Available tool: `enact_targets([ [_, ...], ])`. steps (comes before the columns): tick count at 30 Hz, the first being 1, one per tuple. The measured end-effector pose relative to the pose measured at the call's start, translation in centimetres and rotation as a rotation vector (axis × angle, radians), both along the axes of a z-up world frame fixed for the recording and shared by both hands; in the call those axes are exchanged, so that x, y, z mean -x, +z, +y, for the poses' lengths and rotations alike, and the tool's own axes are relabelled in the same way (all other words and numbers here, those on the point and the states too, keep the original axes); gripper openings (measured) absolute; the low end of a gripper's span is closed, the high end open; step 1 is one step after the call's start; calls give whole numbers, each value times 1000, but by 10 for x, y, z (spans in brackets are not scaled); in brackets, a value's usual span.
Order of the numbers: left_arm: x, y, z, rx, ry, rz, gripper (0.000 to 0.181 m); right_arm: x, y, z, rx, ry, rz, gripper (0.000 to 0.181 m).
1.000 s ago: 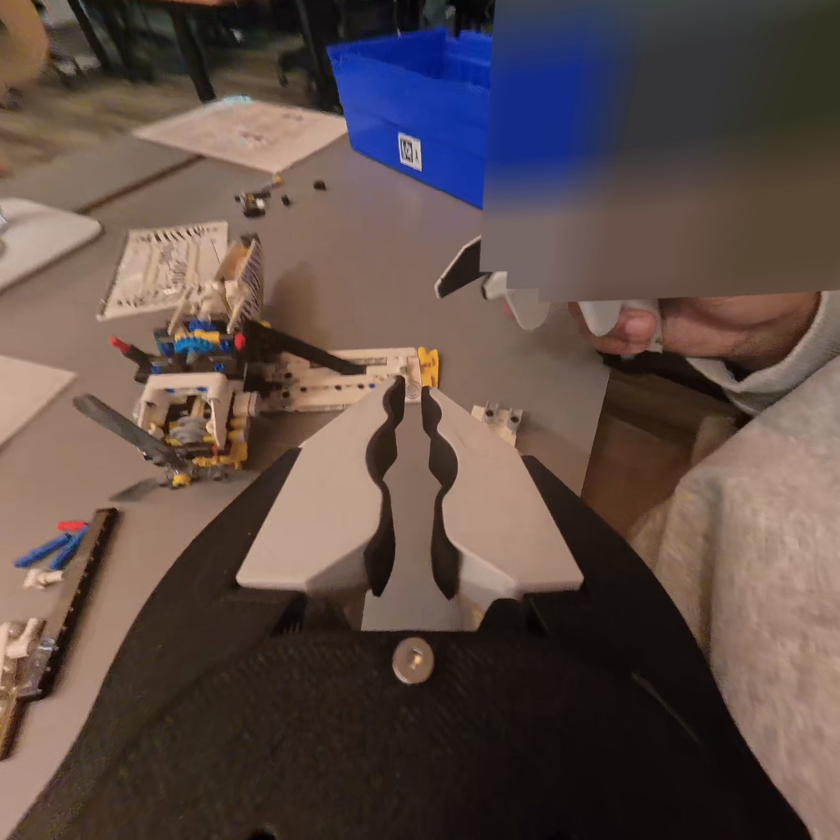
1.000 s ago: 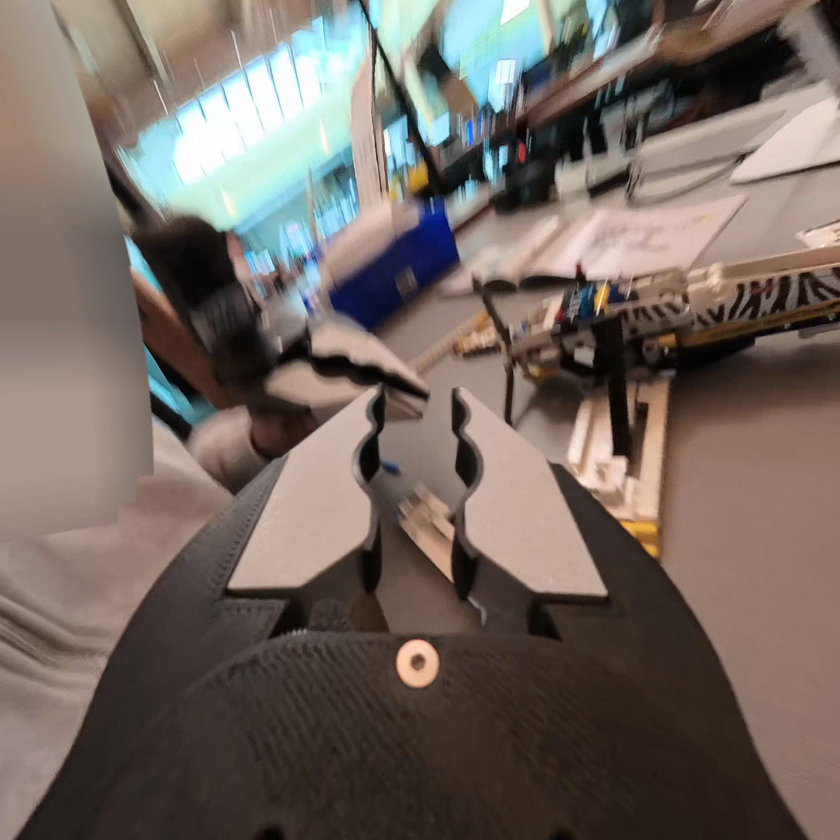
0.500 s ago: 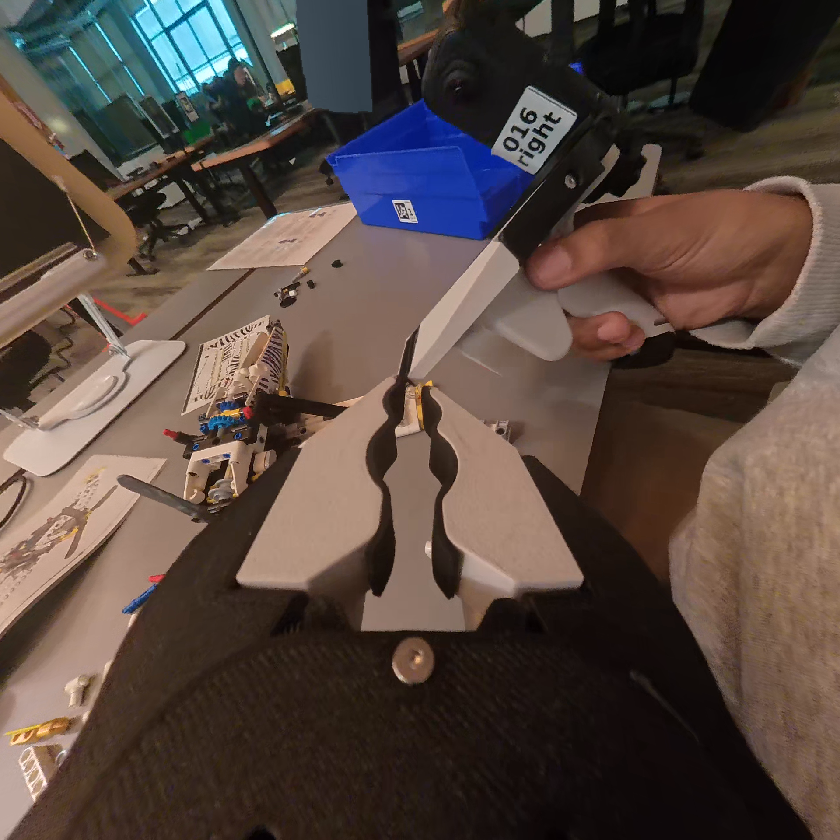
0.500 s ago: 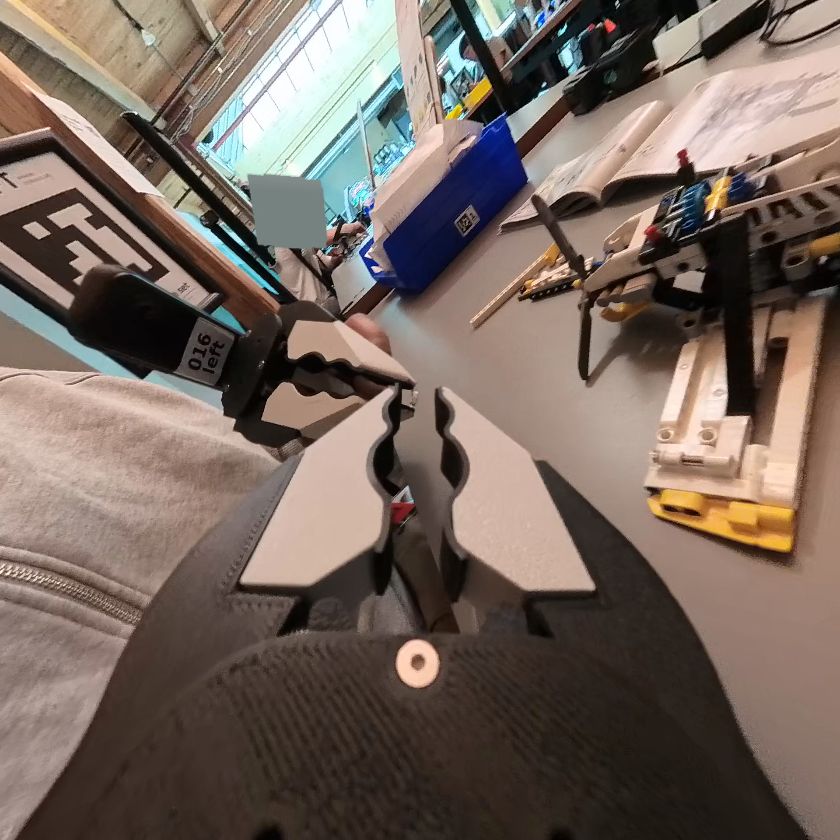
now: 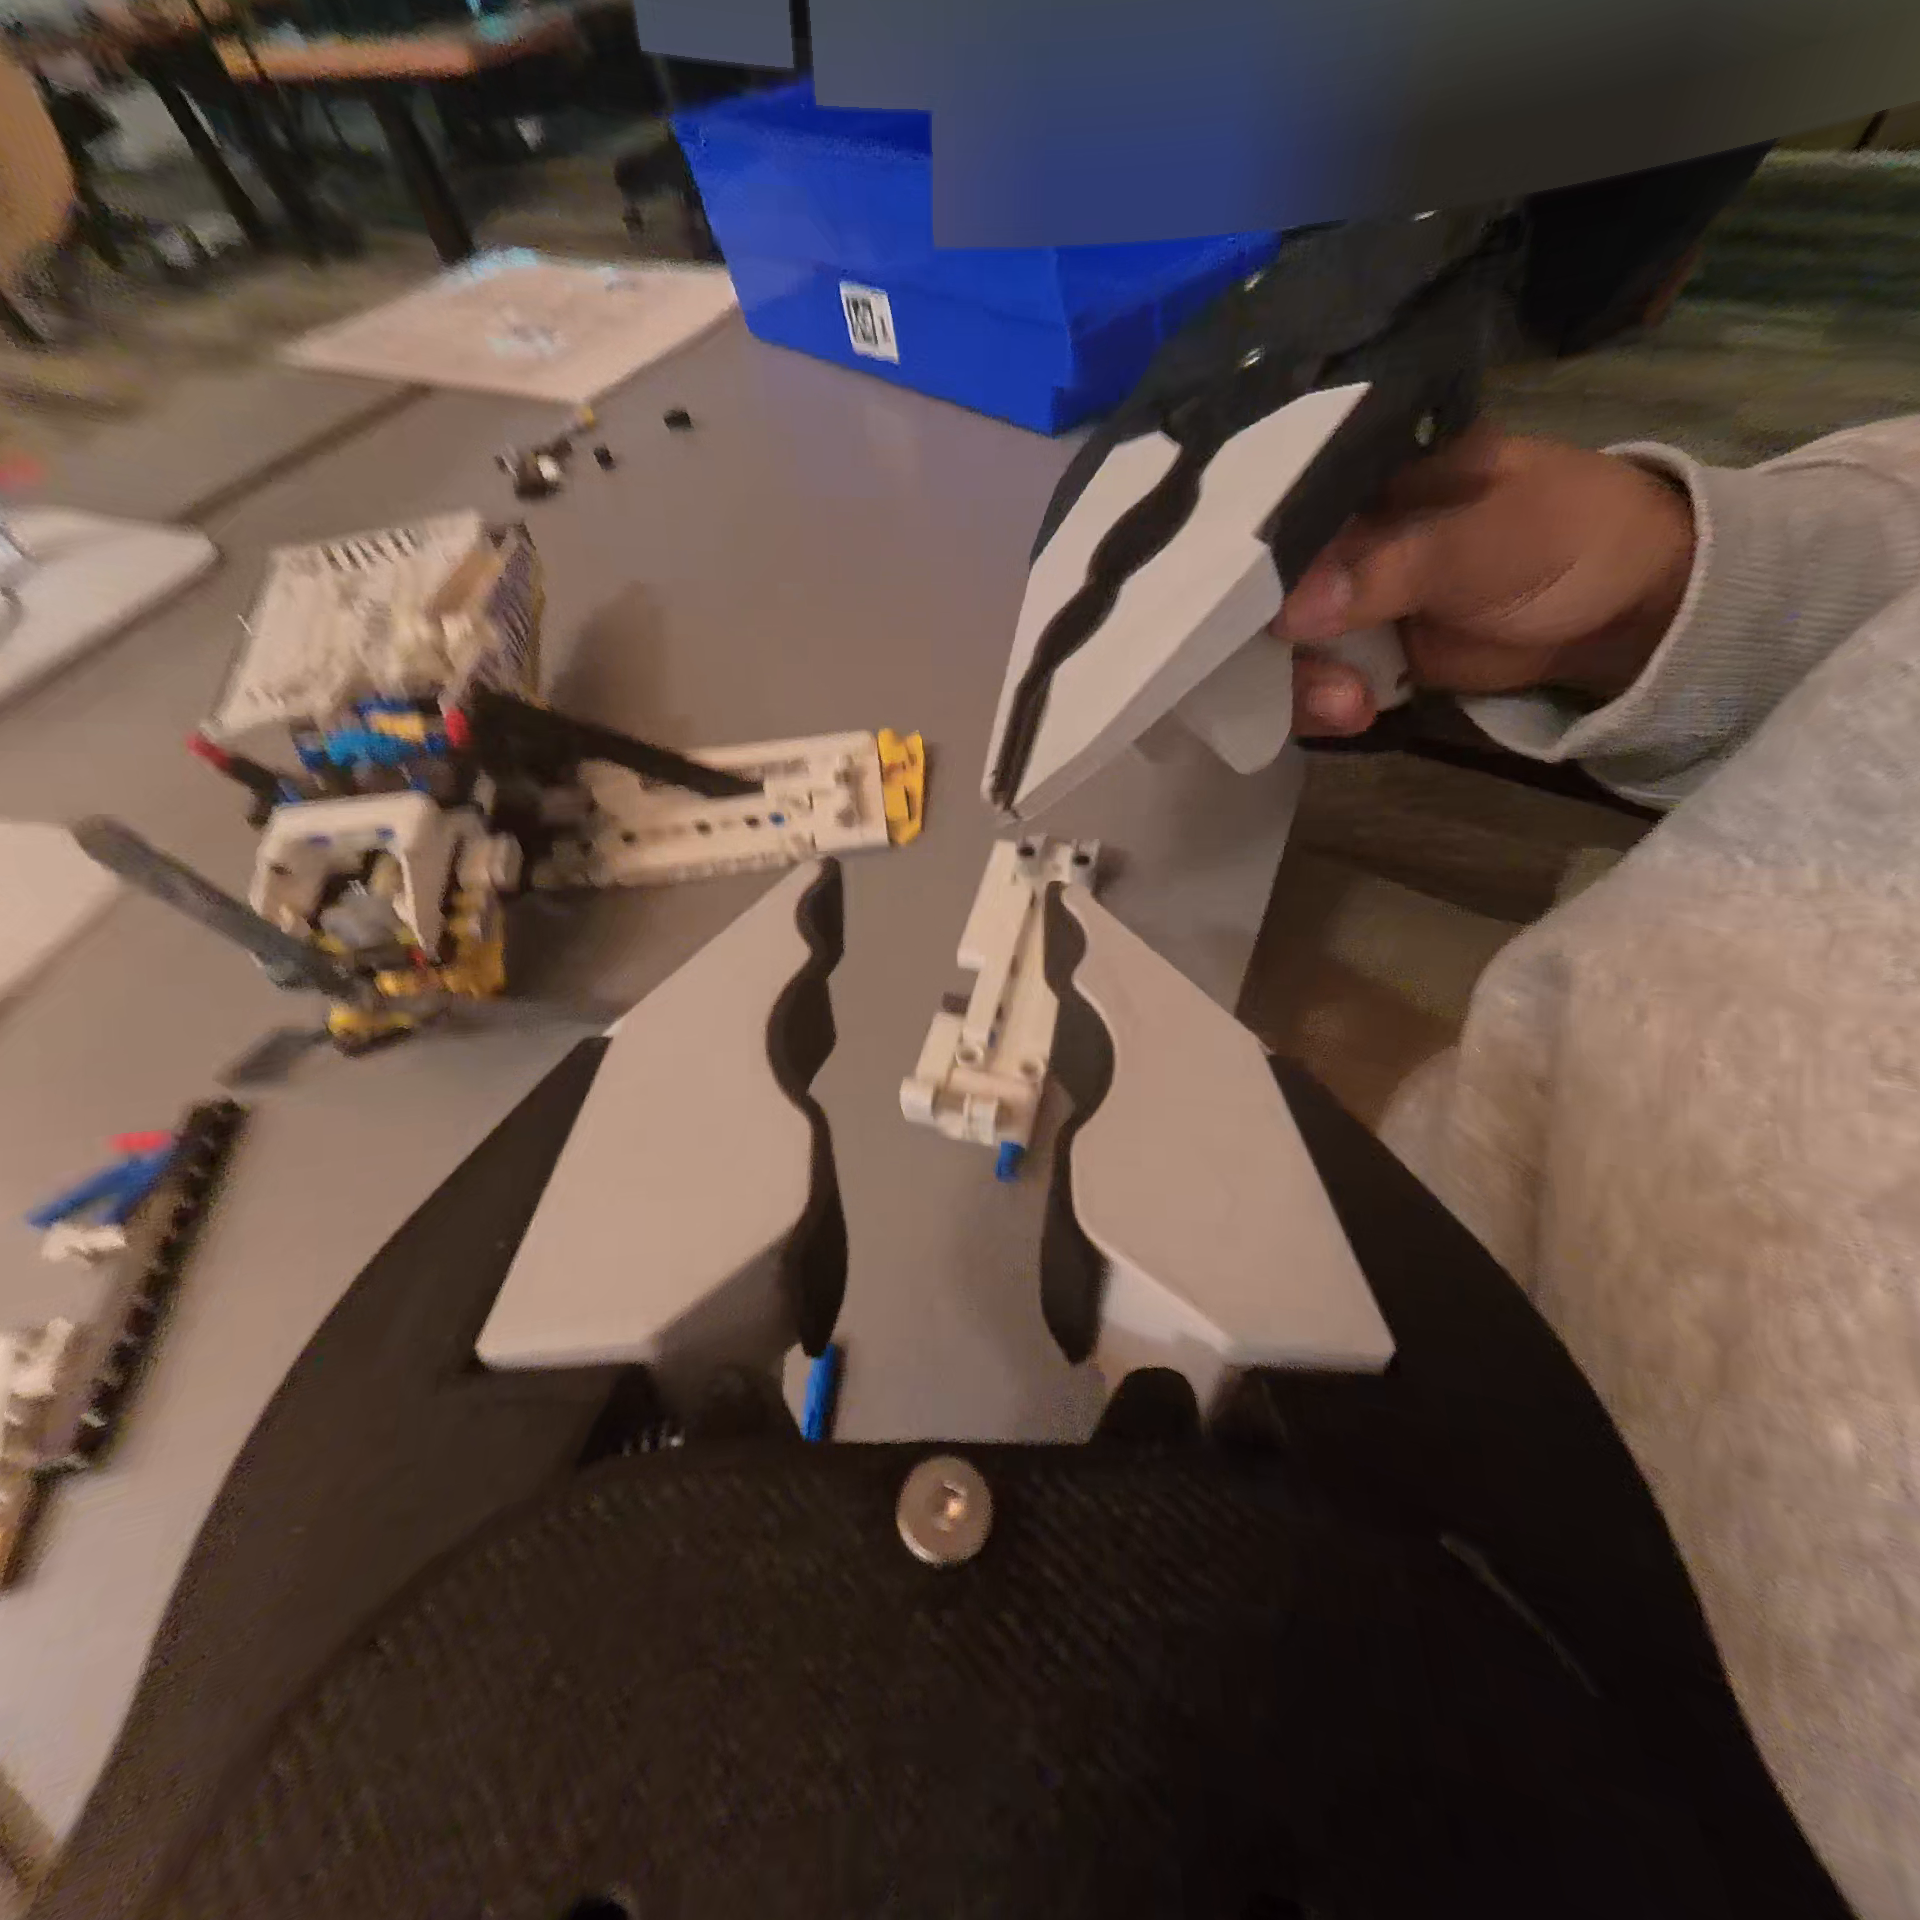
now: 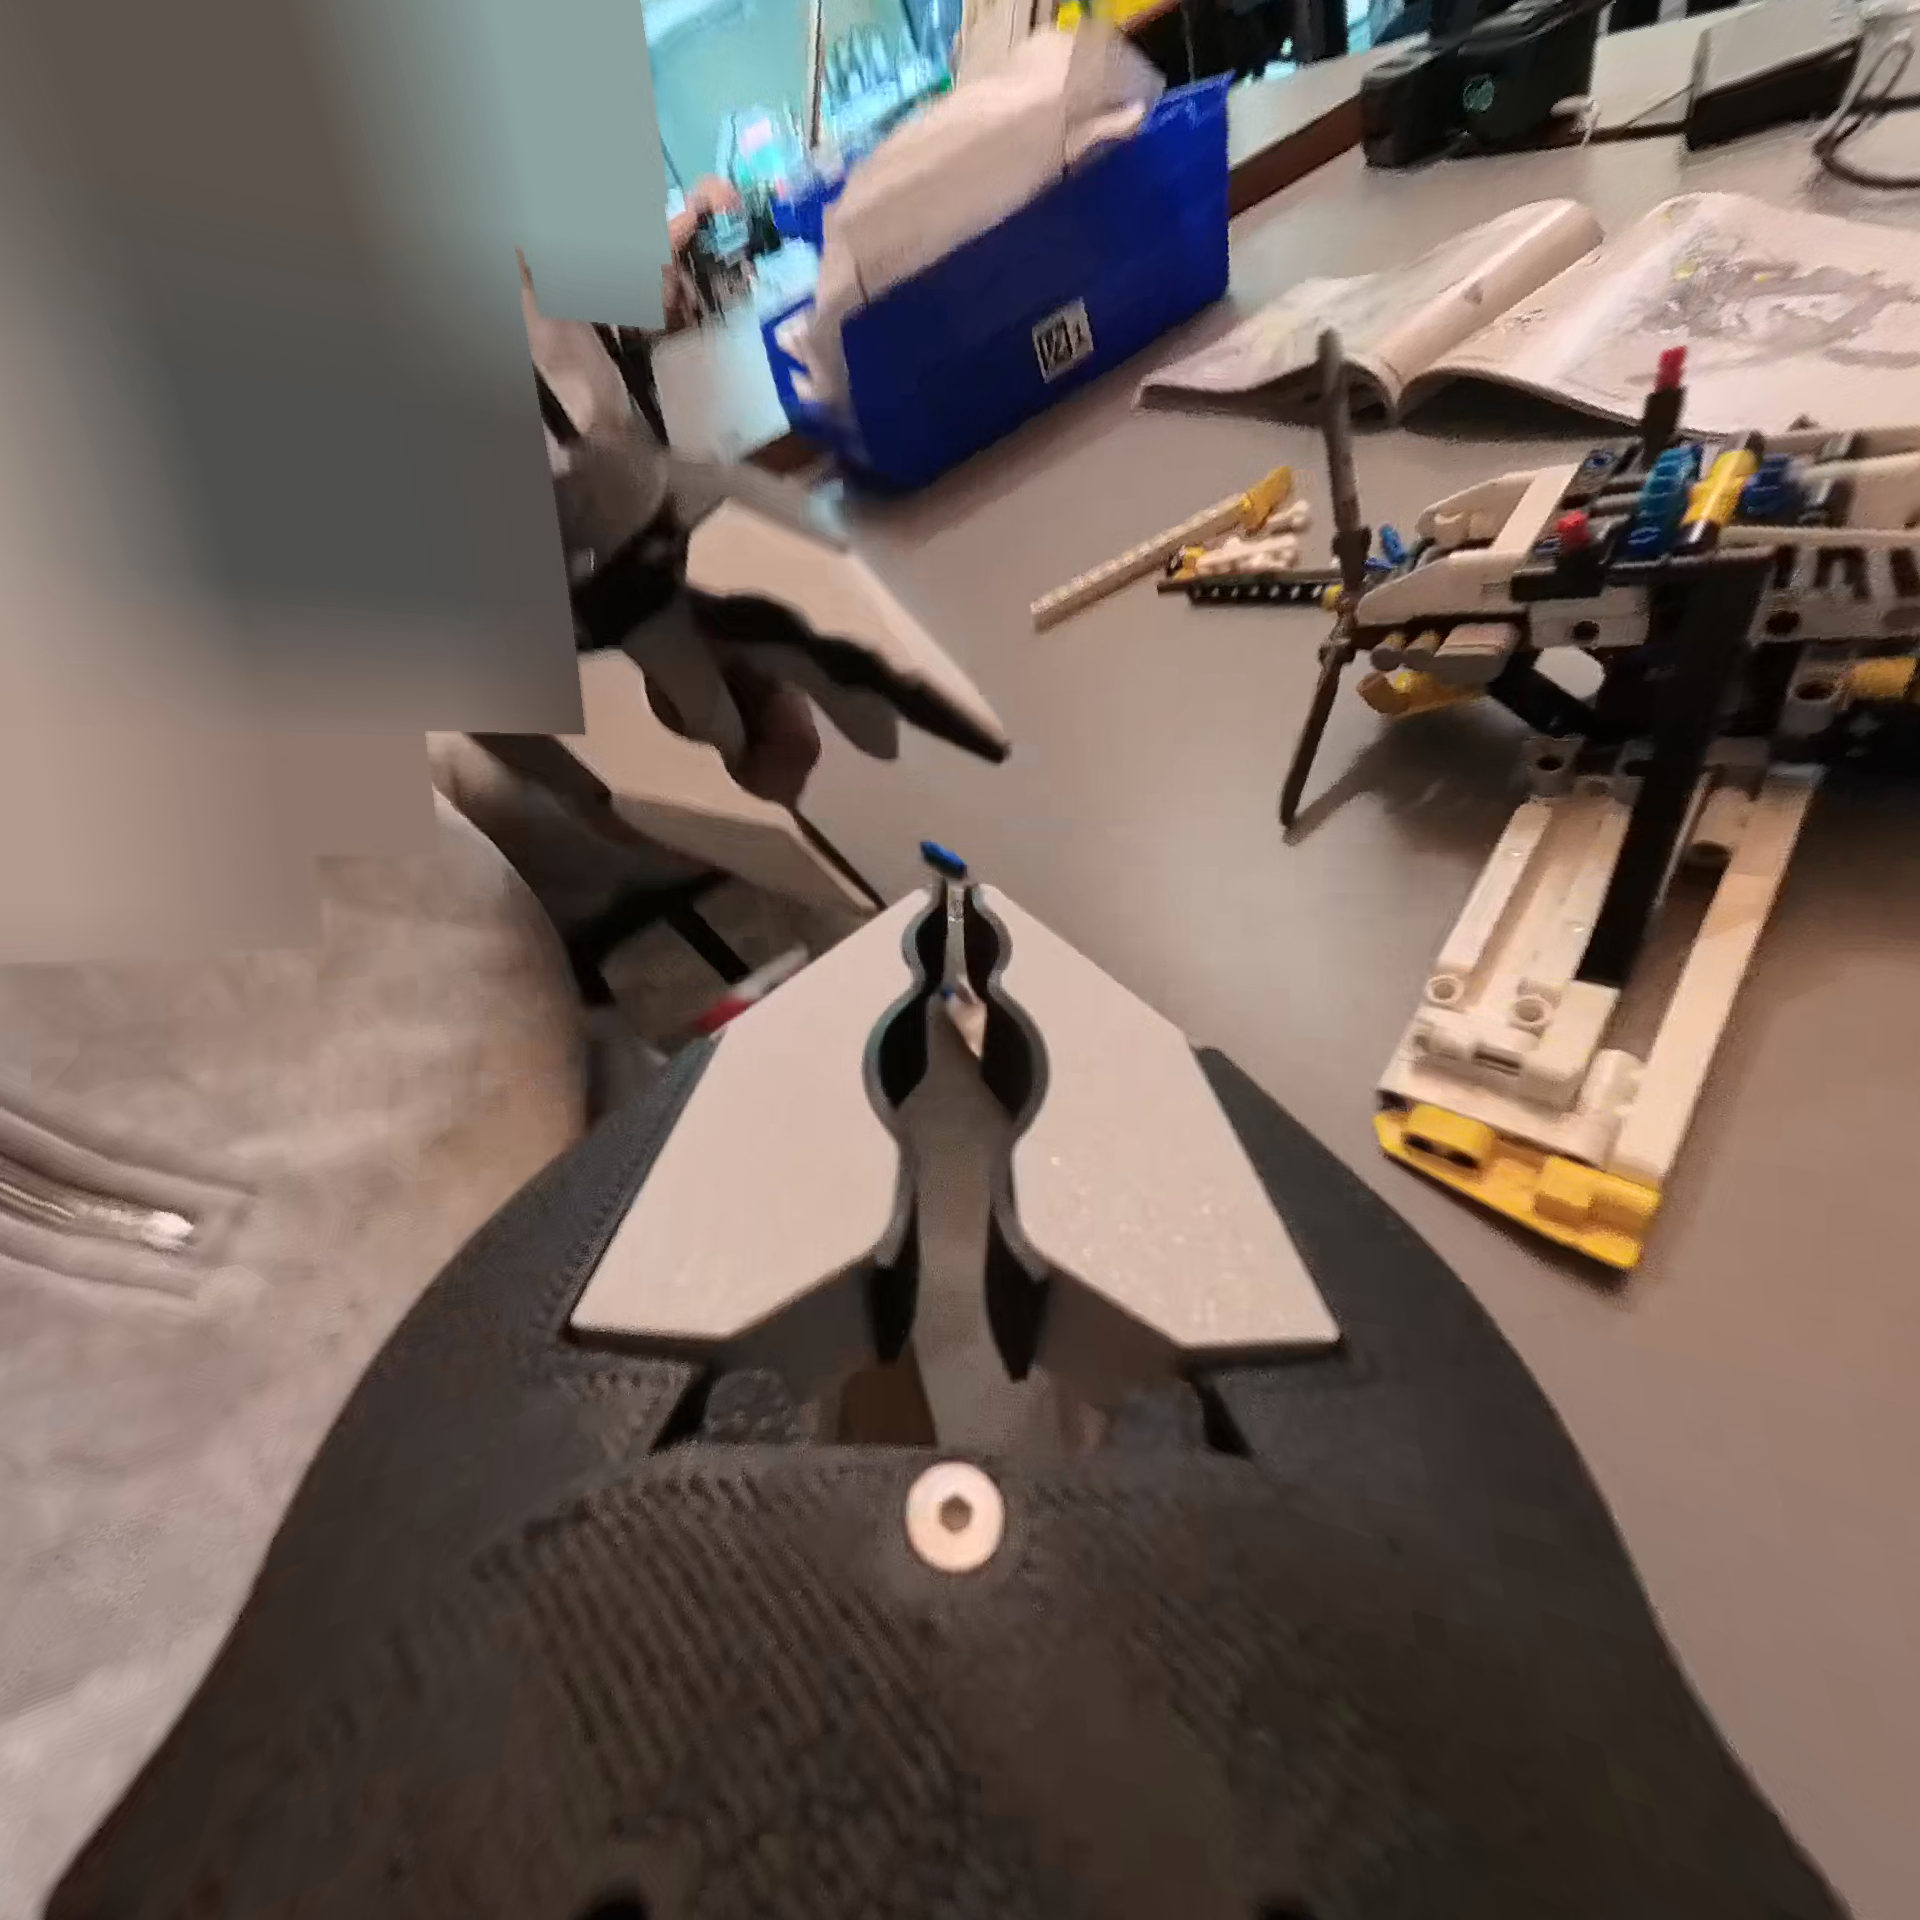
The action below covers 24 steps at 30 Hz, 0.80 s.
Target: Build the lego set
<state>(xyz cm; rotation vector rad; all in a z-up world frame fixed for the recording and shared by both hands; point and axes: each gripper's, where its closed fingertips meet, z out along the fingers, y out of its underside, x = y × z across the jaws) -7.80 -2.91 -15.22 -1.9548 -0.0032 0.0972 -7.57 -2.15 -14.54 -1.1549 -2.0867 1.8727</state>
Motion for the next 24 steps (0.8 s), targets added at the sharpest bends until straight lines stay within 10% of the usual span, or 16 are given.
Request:
enact_targets([
  [11,-8,-54,-17,222,-66,-208,59,-13,-55,-36,-705,314,367,1],
  [24,-10,-67,-17,315,-96,-316,54,-13,-60,-44,-650,424,251,1],
])
